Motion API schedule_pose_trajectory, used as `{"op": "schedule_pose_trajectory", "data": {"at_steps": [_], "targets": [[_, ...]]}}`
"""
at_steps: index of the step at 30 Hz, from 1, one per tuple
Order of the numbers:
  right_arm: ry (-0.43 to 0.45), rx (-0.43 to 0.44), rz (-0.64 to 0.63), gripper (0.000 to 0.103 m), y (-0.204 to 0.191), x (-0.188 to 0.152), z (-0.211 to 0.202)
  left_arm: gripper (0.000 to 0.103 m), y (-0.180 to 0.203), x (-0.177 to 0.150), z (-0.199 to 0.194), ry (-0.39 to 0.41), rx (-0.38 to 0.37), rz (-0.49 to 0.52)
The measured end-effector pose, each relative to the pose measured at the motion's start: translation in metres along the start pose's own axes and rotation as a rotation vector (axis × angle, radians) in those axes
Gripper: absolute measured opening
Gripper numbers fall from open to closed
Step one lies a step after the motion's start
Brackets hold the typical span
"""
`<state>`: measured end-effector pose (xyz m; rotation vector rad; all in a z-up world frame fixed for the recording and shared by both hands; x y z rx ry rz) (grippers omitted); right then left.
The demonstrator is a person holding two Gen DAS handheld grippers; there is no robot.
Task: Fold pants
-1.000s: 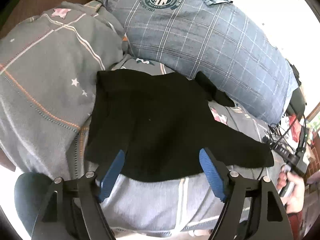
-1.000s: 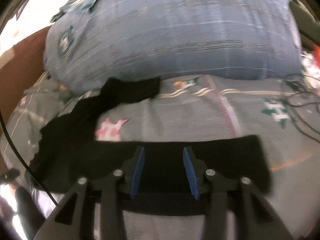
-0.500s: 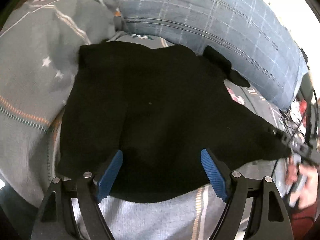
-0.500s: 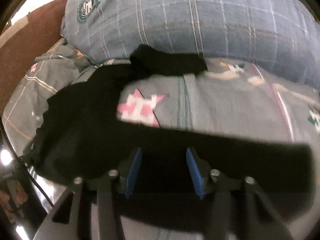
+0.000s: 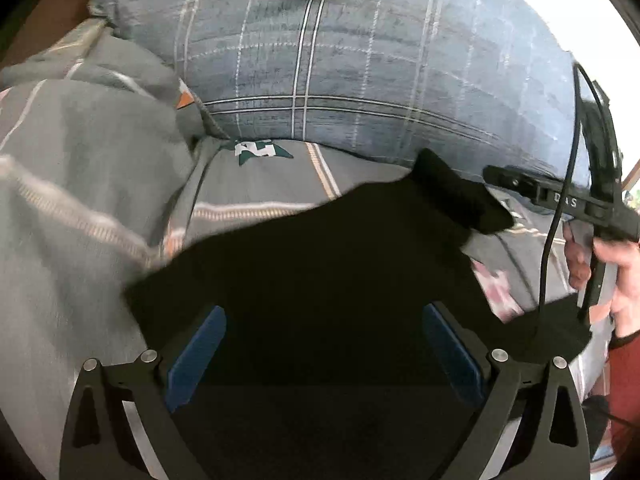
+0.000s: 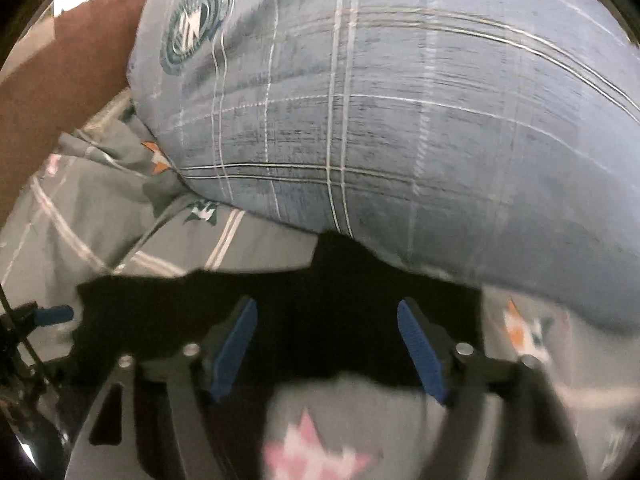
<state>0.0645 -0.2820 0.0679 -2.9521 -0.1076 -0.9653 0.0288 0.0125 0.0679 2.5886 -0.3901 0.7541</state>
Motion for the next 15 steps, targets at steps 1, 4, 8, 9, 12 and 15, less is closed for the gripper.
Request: {"op": "schedule_pose_trajectory", "data": {"at_steps": [1,4,8,9,12,15], "targets": [[-0.018,-0.014,-0.025,0.075,-0.005,0.008,0.012,0.1,-0.003,0.011,0.011,-0.015,0.005,0.002],[-0.068,-0.069,-0.106,0.075,-0.016,0.027,0.045,0.099,-0.011,0.035,0.038,-0.028,0.01,0.021],[-0.119,-0.1,-0.155,0.075,-0.019,0.04,0.073,0.099,-0.019,0.057,0.069,-0.046,-0.035,0.045],[-0.13,-0.105,-0.154,0.075,-0.017,0.041,0.079,0.099,-0.022,0.06,0.077,-0.054,-0.042,0.049],[-0.166,-0.13,-0.147,0.075,-0.01,0.042,0.094,0.099,-0.025,0.066,0.098,-0.087,-0.043,0.074],[-0.186,-0.136,-0.133,0.069,-0.003,0.038,0.105,0.098,-0.021,0.067,0.118,-0.138,-0.035,0.108]]}}
Point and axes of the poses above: each gripper's, at about its wrist camera, not at the fingertips, and z roughly the way its jaws point, y to its right, x to its top, the point moved 1 cm from there along z, roughly the way its jaws point, and after that the axes turned 4 degrees about -x, right-handed, at the moved point
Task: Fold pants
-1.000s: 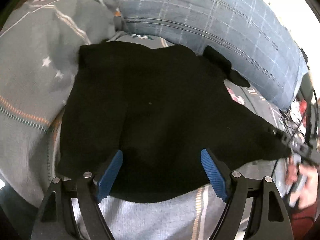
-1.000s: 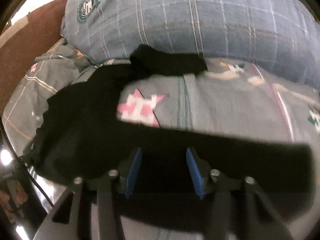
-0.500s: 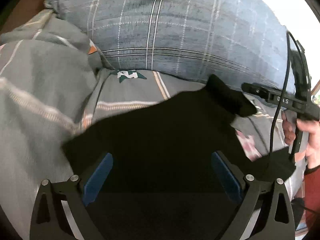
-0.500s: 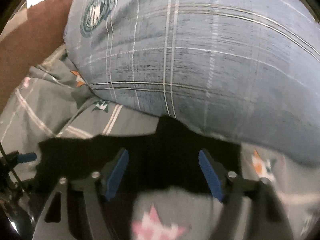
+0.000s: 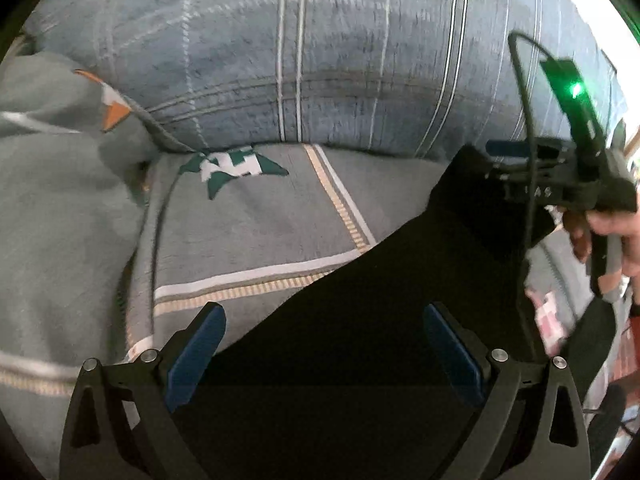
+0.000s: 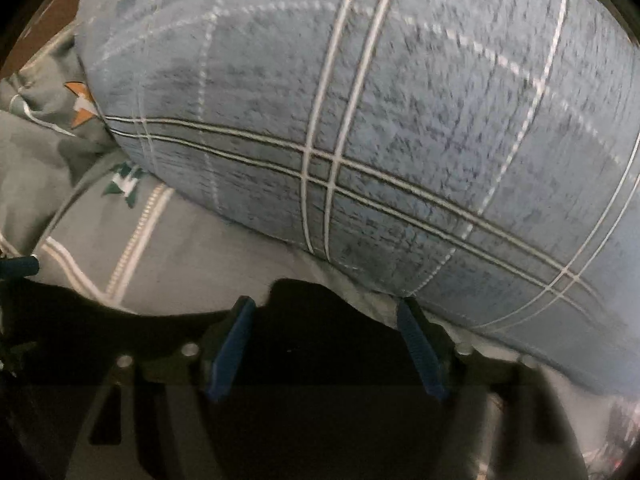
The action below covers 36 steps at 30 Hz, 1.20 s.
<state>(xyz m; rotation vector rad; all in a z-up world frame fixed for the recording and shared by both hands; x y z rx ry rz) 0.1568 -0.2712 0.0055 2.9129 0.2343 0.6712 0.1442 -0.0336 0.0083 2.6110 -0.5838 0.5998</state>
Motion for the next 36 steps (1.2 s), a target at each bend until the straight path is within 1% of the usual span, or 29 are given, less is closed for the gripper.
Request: {"op": "schedule_pose_trajectory", "data": {"at_steps": [1,2,3,4,5,6,7,8,9,10,11,14,16,18,20,21,23,26,28,31,32,33,34,36], "targets": [[0.002,0.011,-0.003,0.052,0.001,-0.002,0.003,0.097,0.002,0.001,0.006,-0.016,0.008,0.011],[0.007,0.019,-0.007,0.024,0.0,-0.004,0.004,0.094,0.004,0.002,0.014,-0.03,0.015,0.026],[0.014,0.018,-0.015,0.015,0.0,-0.007,0.004,0.091,0.006,0.003,0.02,-0.042,0.019,0.044],[0.021,0.009,-0.021,0.015,0.0,-0.009,0.004,0.085,0.01,0.002,0.028,-0.059,0.023,0.071],[0.034,0.007,-0.025,0.014,0.001,-0.012,0.003,0.08,0.014,0.002,0.028,-0.043,0.03,0.096],[0.051,0.015,-0.024,0.014,0.003,-0.015,0.0,0.071,0.019,0.003,0.029,-0.026,0.015,0.124],[0.069,0.024,-0.014,0.013,0.007,-0.018,-0.005,0.058,0.022,0.004,0.03,-0.022,0.005,0.135],[0.09,0.032,-0.001,0.013,0.012,-0.02,-0.011,0.043,0.025,0.006,0.031,-0.021,0.017,0.144],[0.107,0.039,0.008,0.013,0.017,-0.022,-0.016,0.035,0.027,0.008,0.031,-0.025,0.019,0.148],[0.13,0.049,0.023,0.012,0.024,-0.025,-0.025,0.018,0.029,0.009,0.031,-0.028,0.011,0.147],[0.151,0.056,0.038,0.012,0.032,-0.028,-0.035,0.014,0.032,0.009,0.03,-0.024,0.019,0.151],[0.208,0.097,0.071,0.012,0.055,-0.039,-0.066,0.01,0.045,0.002,0.017,0.015,0.044,0.194],[0.249,0.122,0.074,0.012,0.066,-0.054,-0.094,0.009,0.052,-0.004,-0.001,0.05,0.037,0.204],[0.286,0.122,0.059,0.012,0.074,-0.065,-0.115,0.009,0.062,-0.011,-0.025,0.098,0.03,0.211],[0.323,0.119,0.044,0.012,0.079,-0.09,-0.138,0.009,0.079,-0.023,-0.051,0.156,0.041,0.235],[0.333,0.117,0.044,0.012,0.078,-0.097,-0.146,0.009,0.086,-0.031,-0.06,0.173,0.044,0.248],[0.355,0.124,0.051,0.012,0.08,-0.125,-0.163,0.009,0.108,-0.057,-0.082,0.206,0.035,0.287],[0.356,0.136,0.086,0.012,0.081,-0.177,-0.186,0.009,0.135,-0.102,-0.098,0.205,0.018,0.324],[0.344,0.139,0.116,0.012,0.079,-0.214,-0.193,0.009,0.142,-0.127,-0.1,0.187,-0.005,0.31],[0.308,0.157,0.17,0.009,0.074,-0.262,-0.195,0.008,0.146,-0.167,-0.09,0.153,-0.025,0.255],[0.297,0.153,0.182,0.007,0.072,-0.276,-0.195,0.008,0.144,-0.176,-0.085,0.138,-0.034,0.235],[0.282,0.153,0.2,0.006,0.071,-0.289,-0.193,0.008,0.141,-0.181,-0.084,0.129,-0.043,0.216],[0.263,0.162,0.226,0.006,0.071,-0.3,-0.189,0.008,0.135,-0.189,-0.078,0.12,-0.057,0.174],[0.22,0.161,0.258,0.006,0.071,-0.315,-0.178,0.01,0.128,-0.196,-0.073,0.116,-0.071,0.117]]}}
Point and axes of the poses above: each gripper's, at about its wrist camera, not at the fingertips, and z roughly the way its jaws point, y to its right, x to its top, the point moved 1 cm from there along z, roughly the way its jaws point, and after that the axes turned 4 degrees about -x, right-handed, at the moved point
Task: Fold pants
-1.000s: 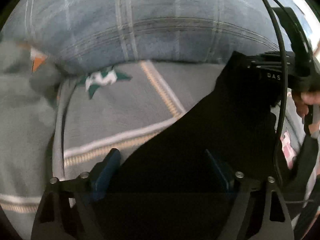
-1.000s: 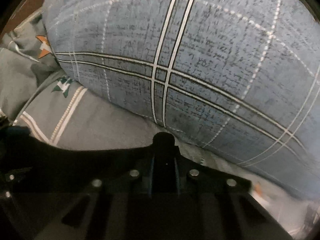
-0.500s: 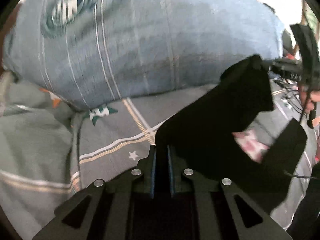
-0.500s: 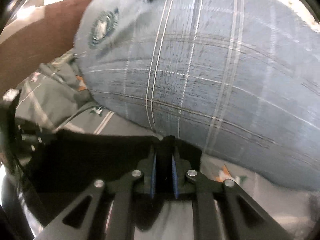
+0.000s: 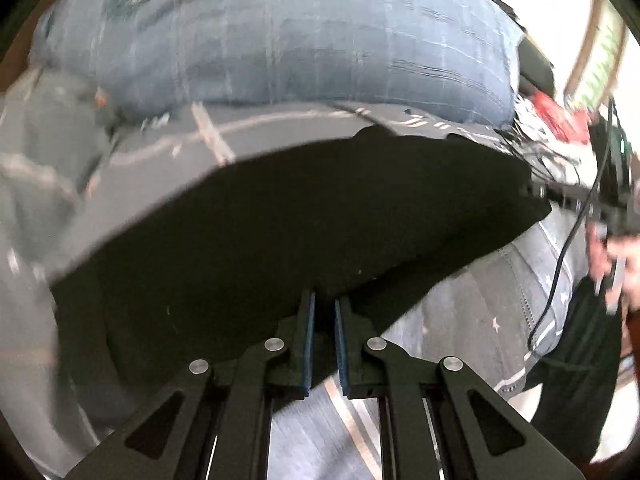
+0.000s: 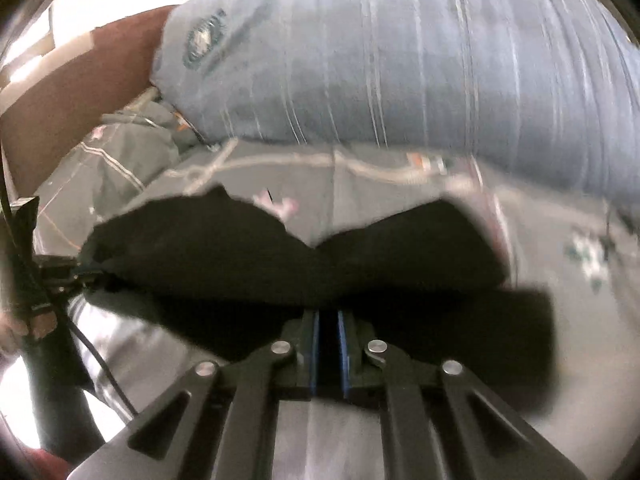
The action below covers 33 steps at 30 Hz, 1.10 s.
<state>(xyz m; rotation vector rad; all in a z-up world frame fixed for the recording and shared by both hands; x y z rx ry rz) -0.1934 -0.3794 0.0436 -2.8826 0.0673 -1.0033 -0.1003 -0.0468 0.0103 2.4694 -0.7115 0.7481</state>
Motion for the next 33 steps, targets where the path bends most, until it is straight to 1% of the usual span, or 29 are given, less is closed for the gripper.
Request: {"op": "schedule_pose_trajectory", "data": {"at_steps": [1,2,3,4,5,6,7,8,10,13,15,17,19,20,21,23,27,28,31,33], "targets": [[-0.027,-0.054,-0.008,0.007,0.0,-0.008,0.006,0.011,-0.004,-0.002,-0.001,0.007,-0.001,-0.018],[-0.039,-0.083,-0.013,0.012,-0.002,-0.012,0.008,0.018,-0.002,-0.003,-0.009,0.014,-0.001,-0.033],[-0.045,-0.084,-0.006,0.012,-0.002,-0.015,0.007,0.025,-0.006,-0.004,-0.013,0.021,-0.005,-0.06],[-0.039,-0.057,0.02,0.012,-0.001,-0.017,0.001,0.042,-0.009,-0.005,-0.02,0.032,-0.026,-0.09],[-0.024,-0.03,0.042,0.018,-0.001,-0.018,-0.005,0.057,-0.012,-0.007,-0.032,0.052,-0.051,-0.12],[-0.006,0.0,0.069,0.025,-0.001,-0.019,-0.012,0.063,-0.011,-0.012,-0.045,0.071,-0.061,-0.14],[0.008,0.034,0.096,0.038,-0.003,-0.021,-0.018,0.072,-0.016,-0.015,-0.053,0.097,-0.067,-0.162],[0.015,0.067,0.109,0.042,-0.007,-0.021,-0.023,0.078,-0.02,-0.018,-0.063,0.118,-0.059,-0.18],[0.023,0.131,0.106,0.042,-0.021,-0.022,-0.028,0.078,-0.028,-0.025,-0.077,0.139,-0.041,-0.212],[0.029,0.191,0.077,0.042,-0.052,-0.021,-0.026,0.082,-0.046,-0.04,-0.096,0.16,-0.01,-0.287],[0.043,0.235,0.05,0.042,-0.072,-0.018,-0.022,0.084,-0.059,-0.049,-0.109,0.172,0.034,-0.343],[0.033,0.303,0.02,0.042,-0.097,-0.016,-0.014,0.085,-0.074,-0.056,-0.116,0.179,0.074,-0.409],[-0.003,0.412,0.031,0.042,-0.121,-0.014,0.0,0.086,-0.083,-0.06,-0.117,0.185,0.078,-0.481],[-0.015,0.444,0.044,0.042,-0.129,-0.015,0.004,0.086,-0.091,-0.062,-0.118,0.191,0.067,-0.519],[-0.033,0.475,0.062,0.042,-0.138,-0.014,0.012,0.086,-0.091,-0.059,-0.116,0.193,0.063,-0.532],[-0.062,0.509,0.092,0.042,-0.149,-0.013,0.026,0.087,-0.094,-0.057,-0.111,0.192,0.057,-0.543],[-0.128,0.575,0.201,0.047,-0.158,-0.013,0.051,0.087,-0.096,-0.052,-0.096,0.163,0.048,-0.54],[-0.134,0.59,0.217,0.048,-0.159,-0.012,0.054,0.087,-0.097,-0.05,-0.092,0.157,0.041,-0.539],[-0.138,0.62,0.265,0.055,-0.163,-0.009,0.06,0.085,-0.099,-0.043,-0.079,0.142,0.05,-0.524],[-0.156,0.631,0.306,0.055,-0.164,-0.009,0.069,0.081,-0.102,-0.041,-0.073,0.145,0.052,-0.521]]}}
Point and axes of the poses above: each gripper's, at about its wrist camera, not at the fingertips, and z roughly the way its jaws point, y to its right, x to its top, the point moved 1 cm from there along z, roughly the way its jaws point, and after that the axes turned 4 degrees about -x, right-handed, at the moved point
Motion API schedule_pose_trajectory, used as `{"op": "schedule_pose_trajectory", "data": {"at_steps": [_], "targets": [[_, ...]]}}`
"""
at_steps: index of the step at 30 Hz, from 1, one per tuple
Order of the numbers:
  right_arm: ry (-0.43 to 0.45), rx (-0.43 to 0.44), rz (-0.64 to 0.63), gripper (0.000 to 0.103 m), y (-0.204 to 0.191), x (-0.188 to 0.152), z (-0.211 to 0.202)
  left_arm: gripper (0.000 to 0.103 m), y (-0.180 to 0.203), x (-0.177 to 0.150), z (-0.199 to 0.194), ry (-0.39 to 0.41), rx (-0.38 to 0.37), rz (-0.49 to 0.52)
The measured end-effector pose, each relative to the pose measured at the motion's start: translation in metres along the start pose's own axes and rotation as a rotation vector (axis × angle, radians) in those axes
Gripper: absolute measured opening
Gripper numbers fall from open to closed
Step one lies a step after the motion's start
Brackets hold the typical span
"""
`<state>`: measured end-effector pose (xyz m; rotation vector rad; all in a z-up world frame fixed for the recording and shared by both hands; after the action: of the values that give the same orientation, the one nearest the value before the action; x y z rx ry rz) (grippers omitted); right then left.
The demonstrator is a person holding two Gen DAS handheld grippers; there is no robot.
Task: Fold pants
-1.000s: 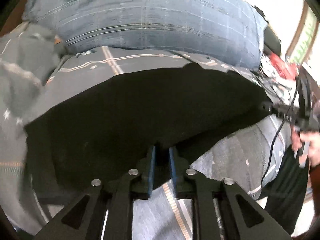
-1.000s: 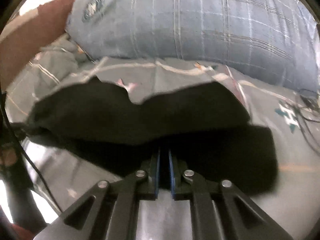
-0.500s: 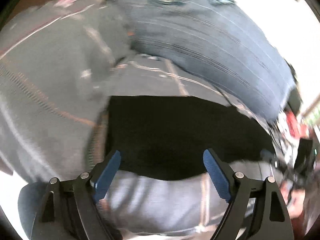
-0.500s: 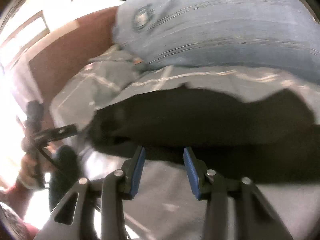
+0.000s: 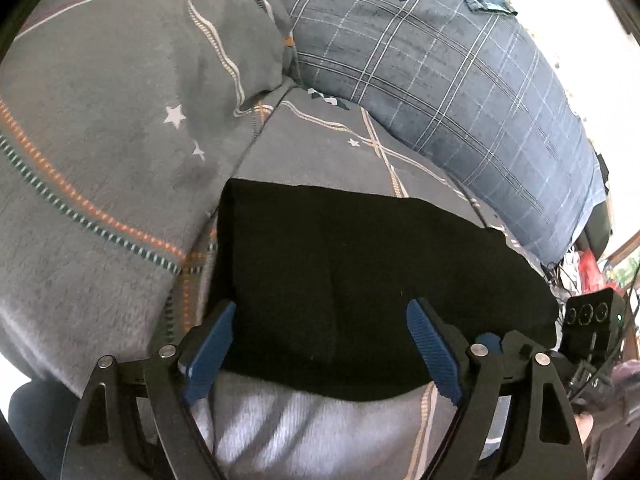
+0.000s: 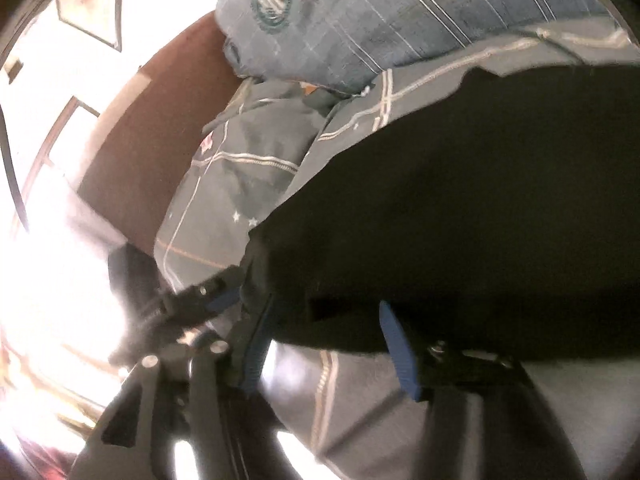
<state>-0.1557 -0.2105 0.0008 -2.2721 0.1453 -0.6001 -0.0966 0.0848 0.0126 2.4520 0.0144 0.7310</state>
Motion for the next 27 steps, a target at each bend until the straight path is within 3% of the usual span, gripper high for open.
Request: {"op": "schedule_pose_trajectory", "data": {"at_steps": [2,3,4,5,6,13,18,23,24,26,27], "targets": [[-0.015,0.022,0.061,0.055,0.006,0.001,0.009,0.059,-0.001,0.002,0.005,-0.005,0.02,0.006],[-0.015,0.032,0.085,0.055,0.008,0.002,0.013,0.052,-0.001,0.003,0.006,-0.007,0.042,0.02],[-0.012,0.045,0.107,0.046,0.01,0.002,0.016,0.042,0.001,0.005,0.009,-0.007,0.058,0.031],[-0.006,0.057,0.122,0.019,0.011,0.003,0.019,0.038,0.001,0.006,0.008,-0.002,0.074,0.049],[-0.003,0.062,0.126,0.004,0.012,0.003,0.02,0.036,0.003,0.006,0.008,-0.003,0.075,0.057],[0.019,0.018,-0.031,0.004,-0.026,-0.001,0.0,0.023,0.018,0.004,-0.024,0.045,0.109,0.147],[0.015,0.013,-0.104,0.004,-0.047,-0.005,-0.004,0.024,0.013,-0.003,-0.034,0.042,0.13,0.156],[-0.07,-0.083,-0.065,0.005,-0.02,-0.022,0.032,0.025,0.006,-0.011,-0.02,-0.001,0.181,0.127],[-0.071,-0.094,-0.061,0.005,-0.016,-0.025,0.034,0.029,0.009,-0.01,-0.022,0.005,0.184,0.129],[-0.068,-0.068,-0.043,0.009,-0.013,-0.028,0.03,0.05,0.012,-0.008,-0.029,0.017,0.189,0.12],[-0.073,-0.065,-0.049,0.009,-0.013,-0.028,0.027,0.055,0.014,-0.007,-0.032,0.022,0.192,0.115]]}}
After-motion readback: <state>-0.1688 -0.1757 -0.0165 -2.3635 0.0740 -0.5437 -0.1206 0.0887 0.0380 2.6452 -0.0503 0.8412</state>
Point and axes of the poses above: each gripper's, at about its wrist camera, not at the fingertips, and z roughly the way its jaws point, y to its right, x to its top, the point moved 1 cm from there along z, roughly the way its jaws point, and after that the axes turned 4 degrees about -x, right-handed, at the moved point
